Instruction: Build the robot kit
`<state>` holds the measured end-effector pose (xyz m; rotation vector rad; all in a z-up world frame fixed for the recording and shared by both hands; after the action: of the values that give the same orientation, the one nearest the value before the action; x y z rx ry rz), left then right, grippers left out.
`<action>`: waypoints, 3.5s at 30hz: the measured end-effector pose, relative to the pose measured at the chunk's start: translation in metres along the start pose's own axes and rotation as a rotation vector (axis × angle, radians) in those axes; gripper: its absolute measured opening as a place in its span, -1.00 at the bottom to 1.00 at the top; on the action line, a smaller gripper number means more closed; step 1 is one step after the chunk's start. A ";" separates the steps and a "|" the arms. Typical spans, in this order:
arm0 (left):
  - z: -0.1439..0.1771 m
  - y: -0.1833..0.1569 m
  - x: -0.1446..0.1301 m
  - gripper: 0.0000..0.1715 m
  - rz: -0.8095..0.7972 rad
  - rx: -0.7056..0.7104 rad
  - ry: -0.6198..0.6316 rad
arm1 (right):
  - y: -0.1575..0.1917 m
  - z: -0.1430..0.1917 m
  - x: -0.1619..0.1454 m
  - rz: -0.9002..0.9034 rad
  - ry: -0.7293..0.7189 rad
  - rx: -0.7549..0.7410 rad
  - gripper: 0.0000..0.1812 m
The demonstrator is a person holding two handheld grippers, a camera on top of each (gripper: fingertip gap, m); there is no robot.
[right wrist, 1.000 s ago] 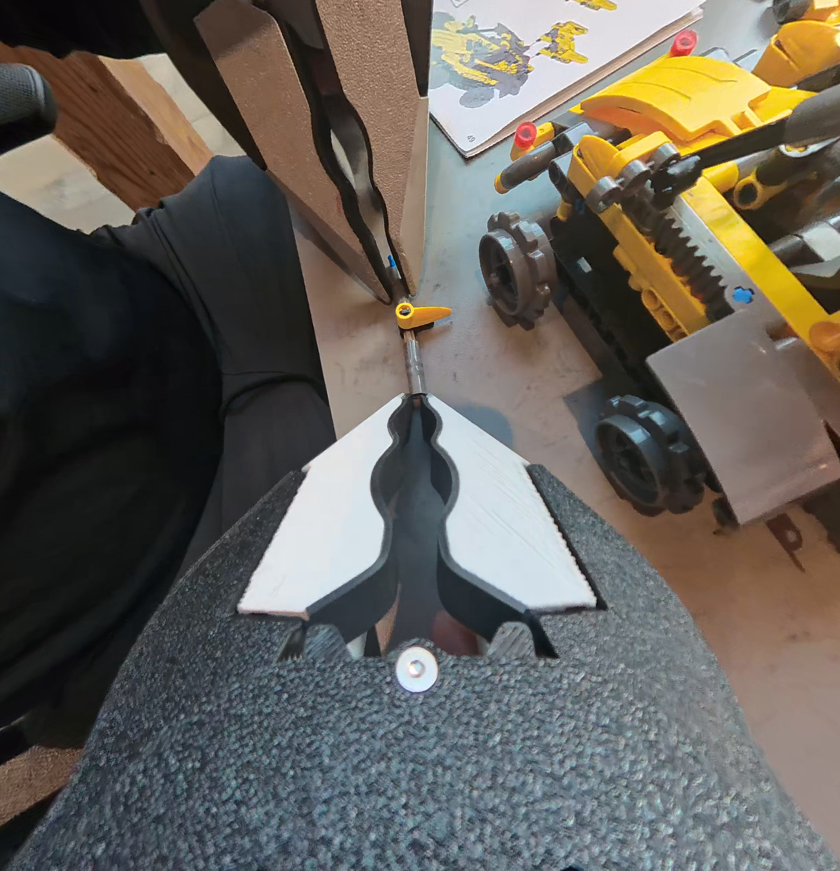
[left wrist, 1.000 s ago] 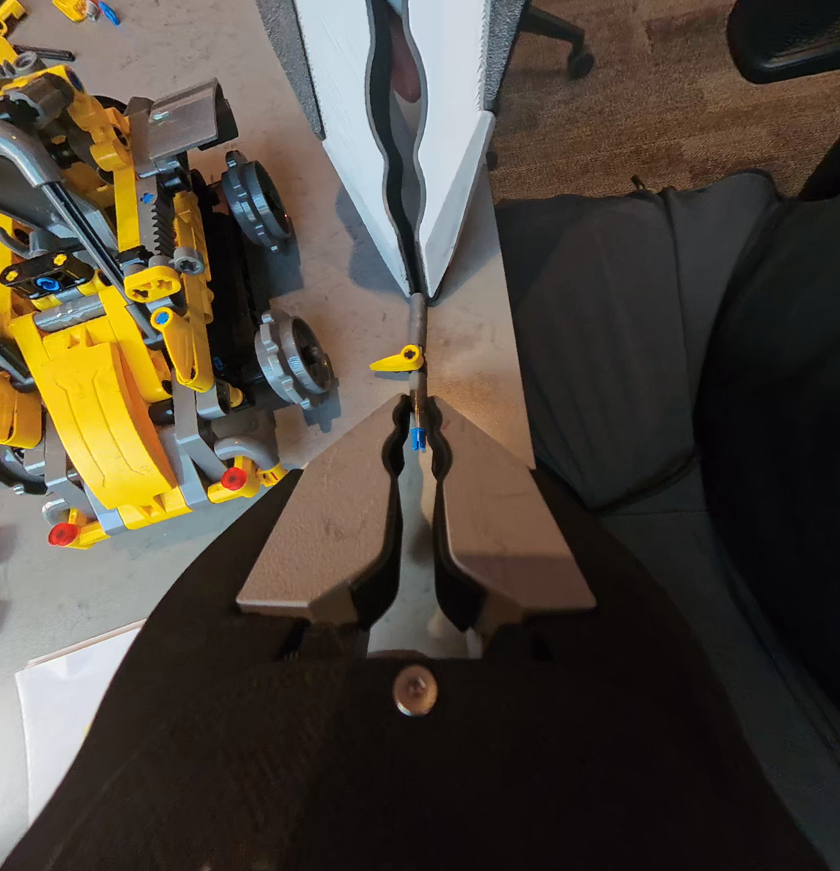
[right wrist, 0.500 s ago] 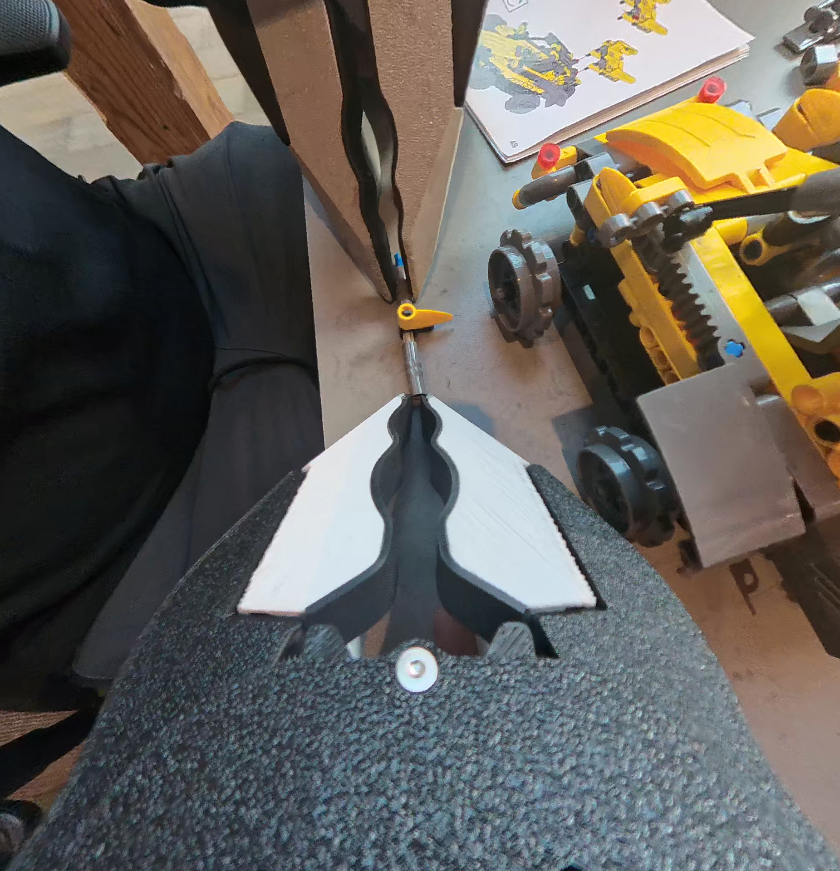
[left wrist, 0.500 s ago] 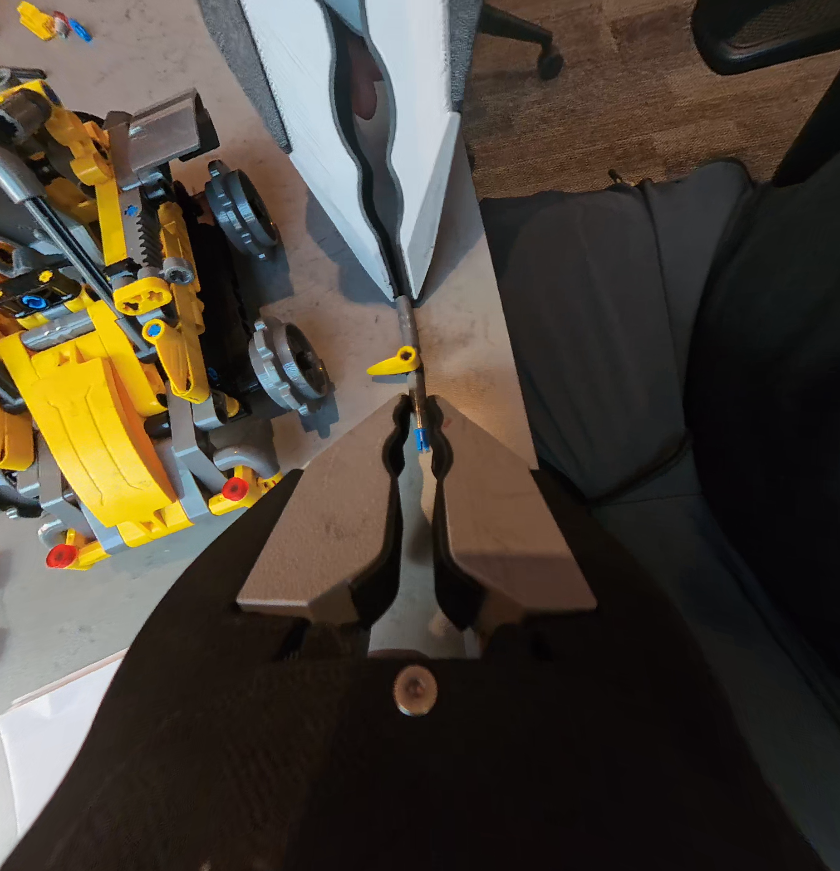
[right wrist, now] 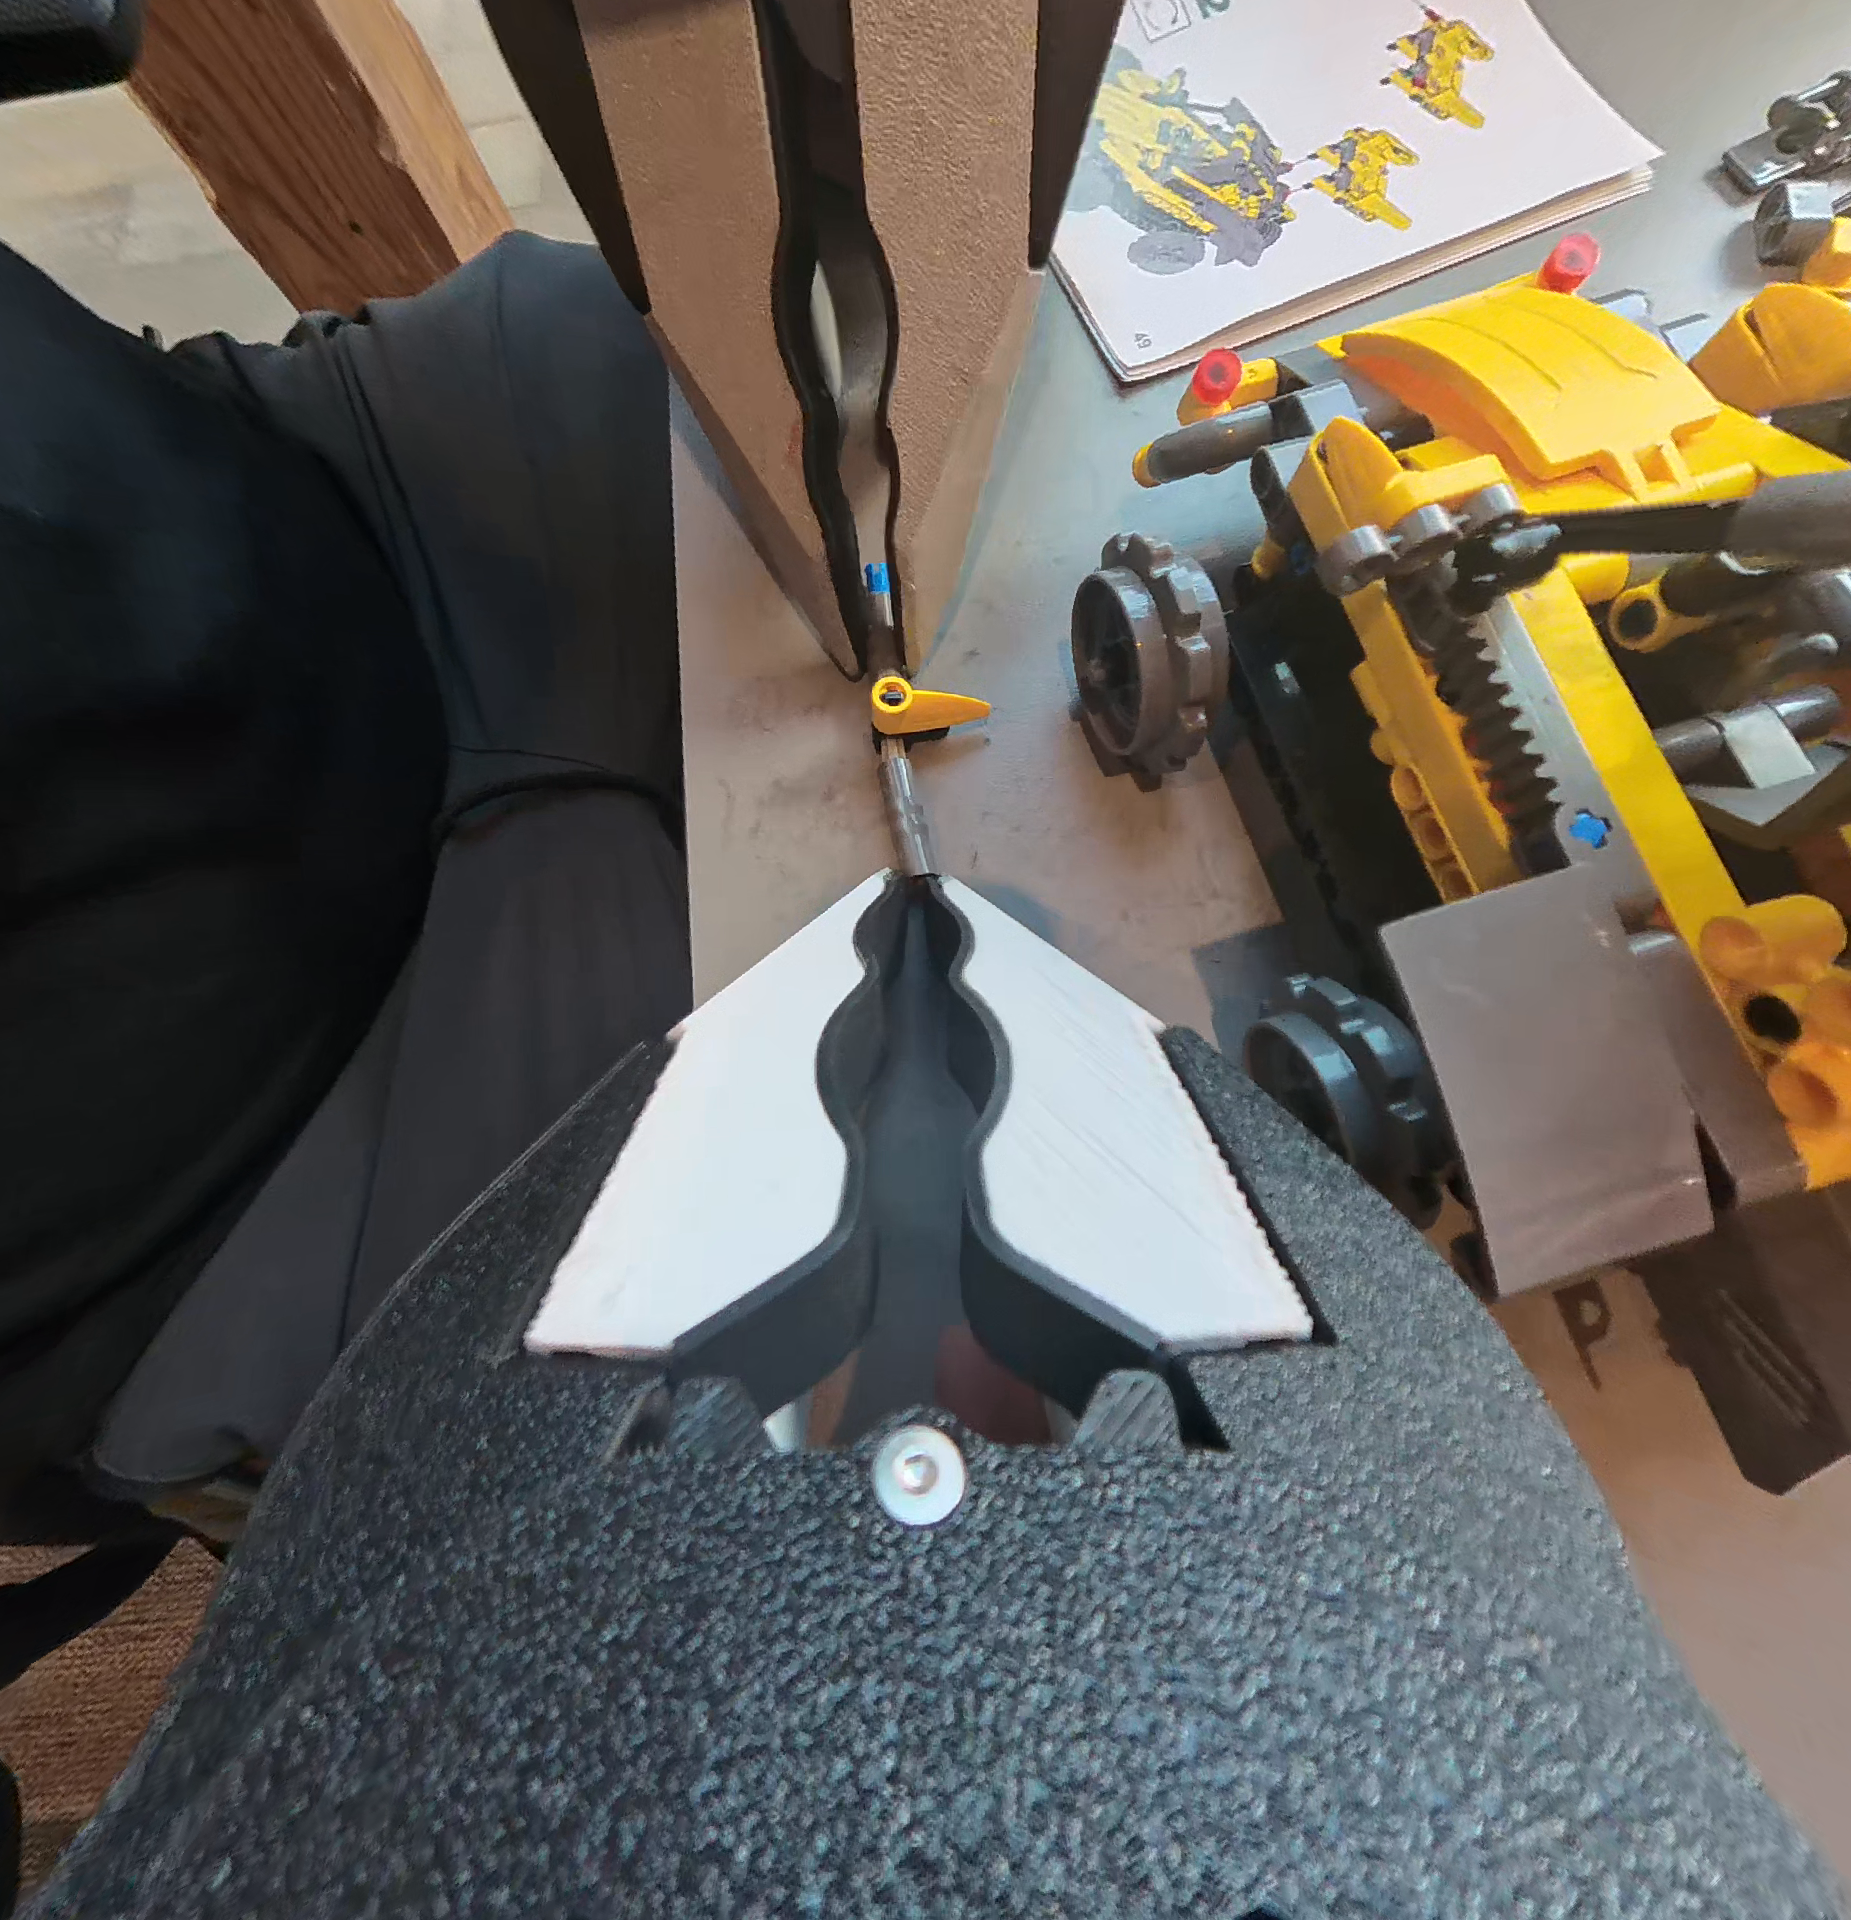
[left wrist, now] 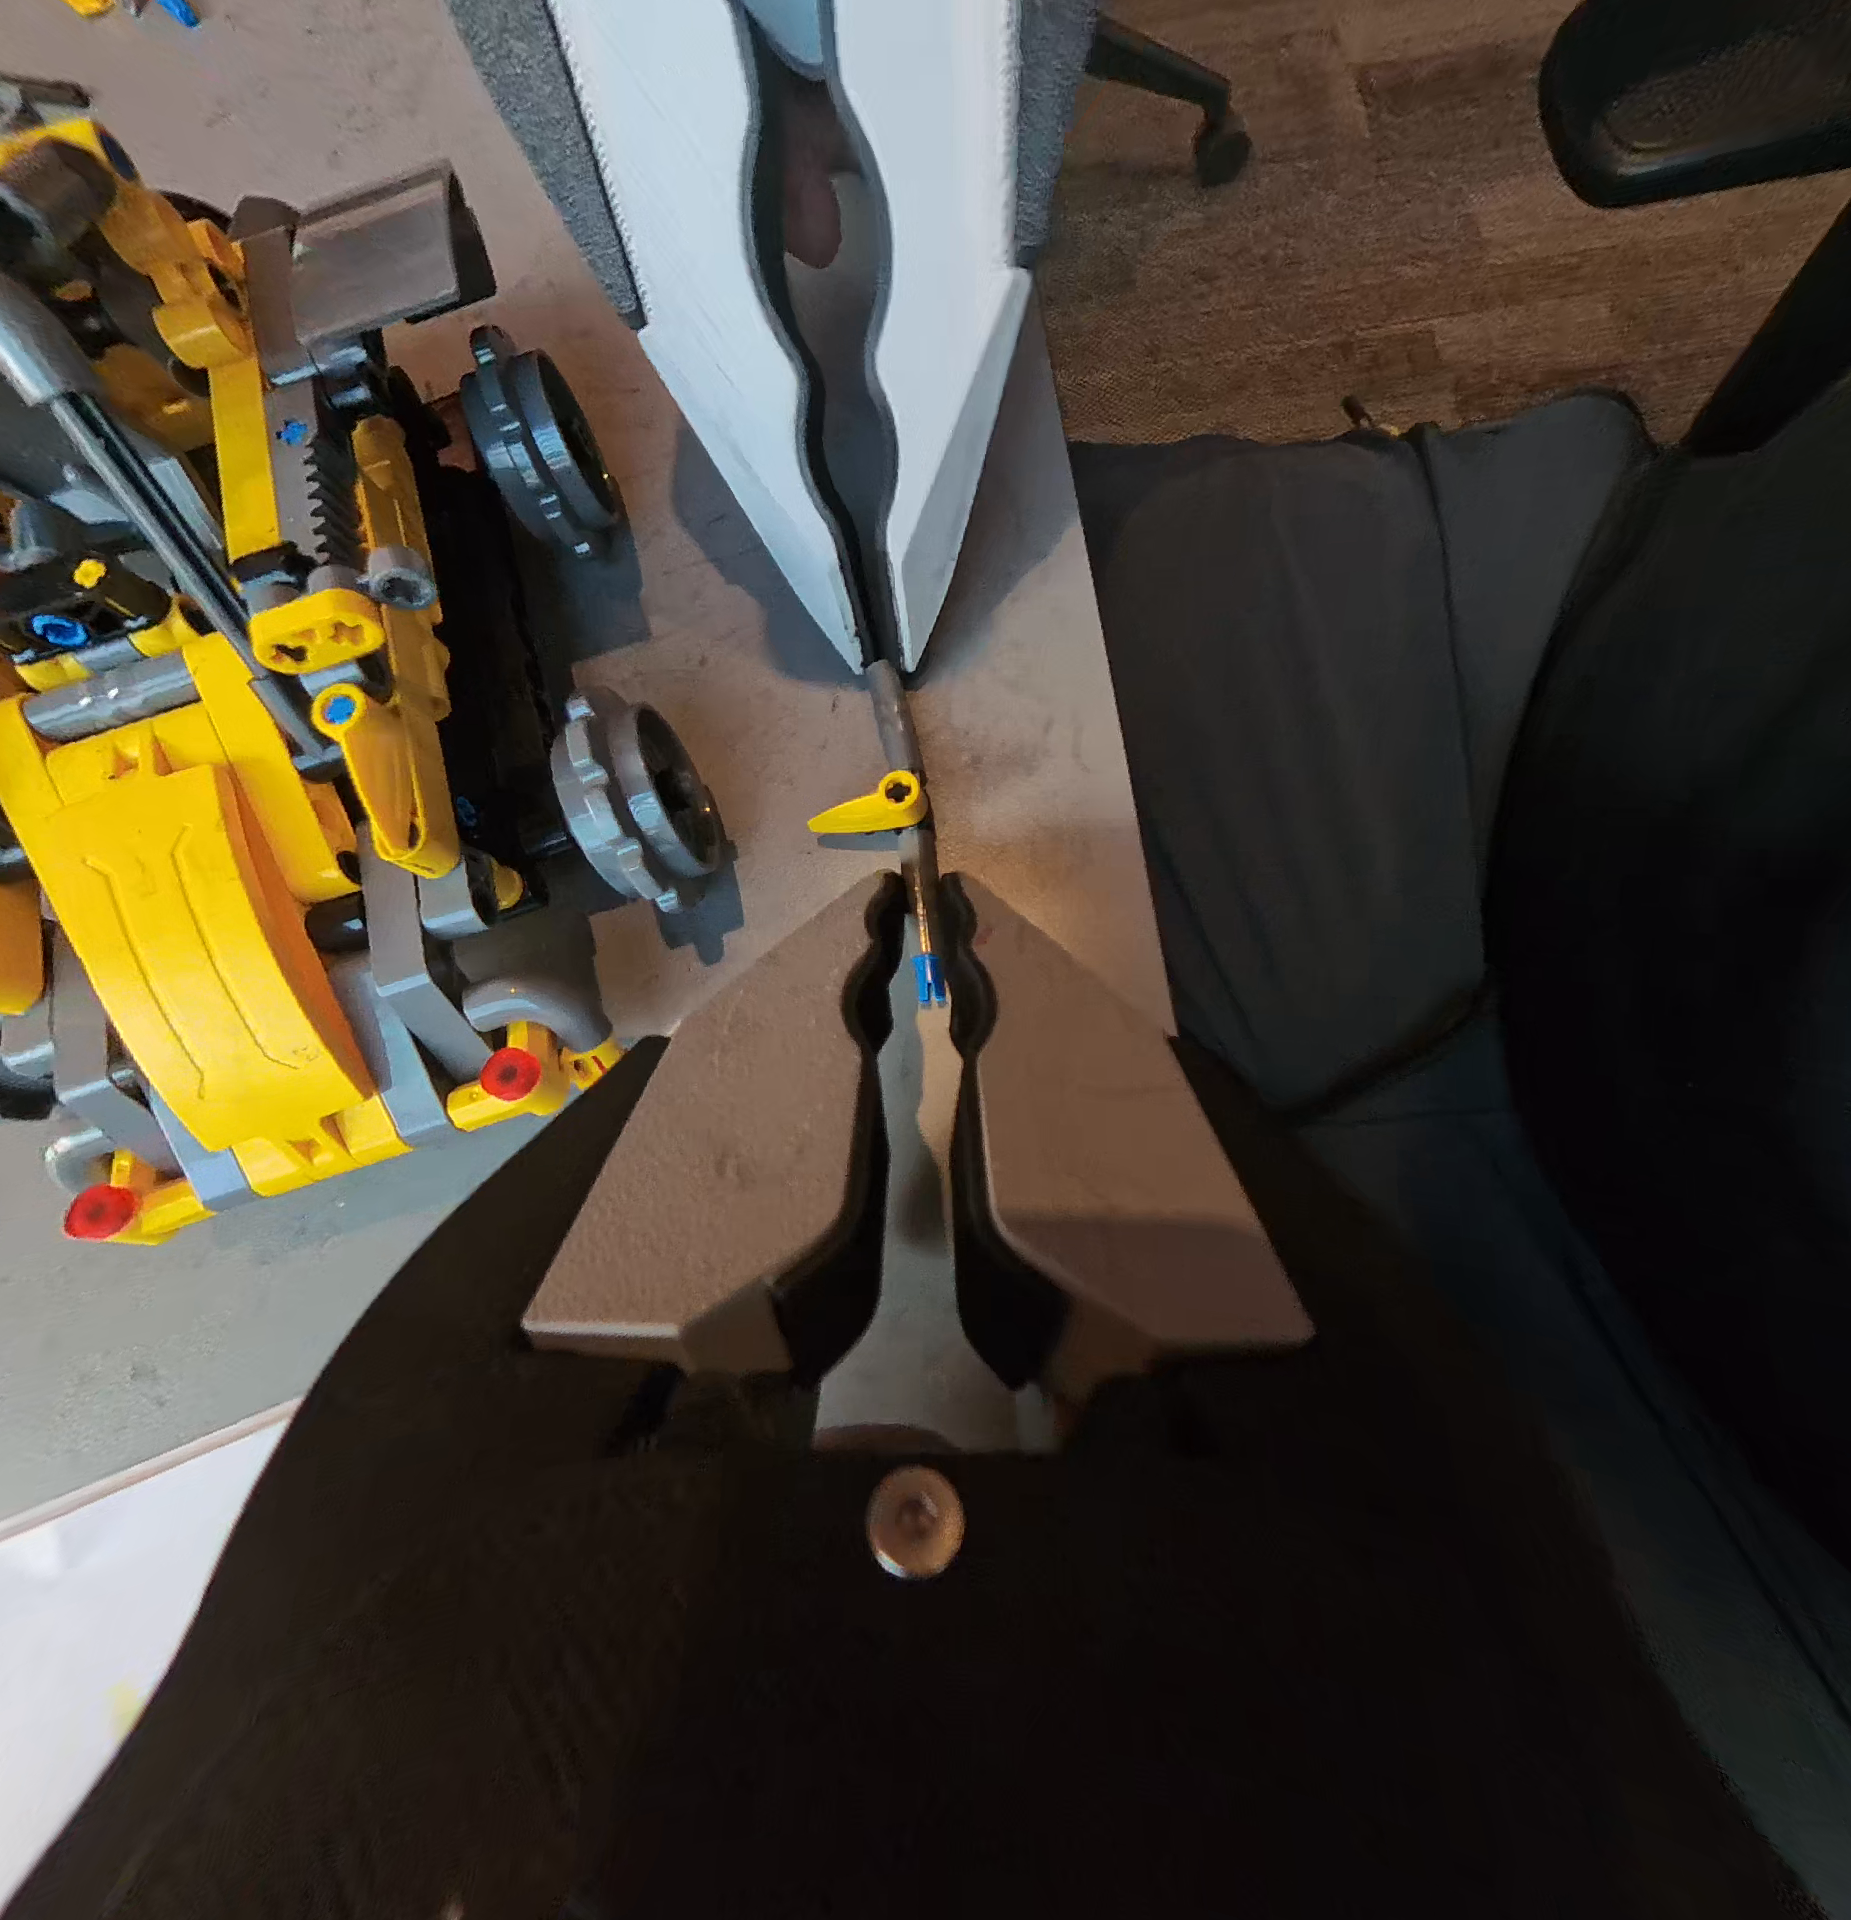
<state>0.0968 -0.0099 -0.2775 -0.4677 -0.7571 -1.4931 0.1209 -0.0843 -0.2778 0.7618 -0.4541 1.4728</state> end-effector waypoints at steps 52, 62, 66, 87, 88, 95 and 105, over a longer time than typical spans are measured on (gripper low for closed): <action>-0.017 0.004 0.016 -0.70 0.154 0.037 -0.001 | 0.018 0.020 -0.024 -0.042 -0.019 -0.175 -0.96; -0.015 -0.001 0.018 -0.96 -0.130 0.206 0.039 | 0.013 0.017 -0.015 0.130 -0.052 -0.340 -0.78; -0.013 -0.004 0.015 -0.95 -0.524 0.470 0.138 | 0.014 0.018 -0.004 0.046 -0.140 -0.271 -0.64; 0.001 0.003 0.002 -0.87 -0.589 0.675 0.188 | 0.013 -0.009 0.027 0.415 -0.077 -0.589 -0.92; 0.001 0.002 0.001 -0.92 -0.545 0.643 0.174 | 0.014 -0.009 0.026 0.430 -0.070 -0.591 -0.91; 0.010 -0.001 0.012 -0.97 -0.415 0.593 0.091 | 0.018 -0.012 0.034 0.513 -0.072 -0.652 -0.92; 0.019 0.008 -0.020 -0.97 -0.440 0.758 0.391 | 0.020 -0.009 0.045 0.259 -0.215 -0.546 -0.79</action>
<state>0.1029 0.0181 -0.2768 0.5791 -1.0707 -1.4917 0.1031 -0.0474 -0.2494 0.4312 -1.1005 1.4107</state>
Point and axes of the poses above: each gripper's, where its closed fingertips meet, z back along the fingers, x out of its top, y = z × x across the jaws, the point moved 3 cm from there along z, back along the fingers, and after that the axes turned 9 degrees about -z, right-handed, at the moved point
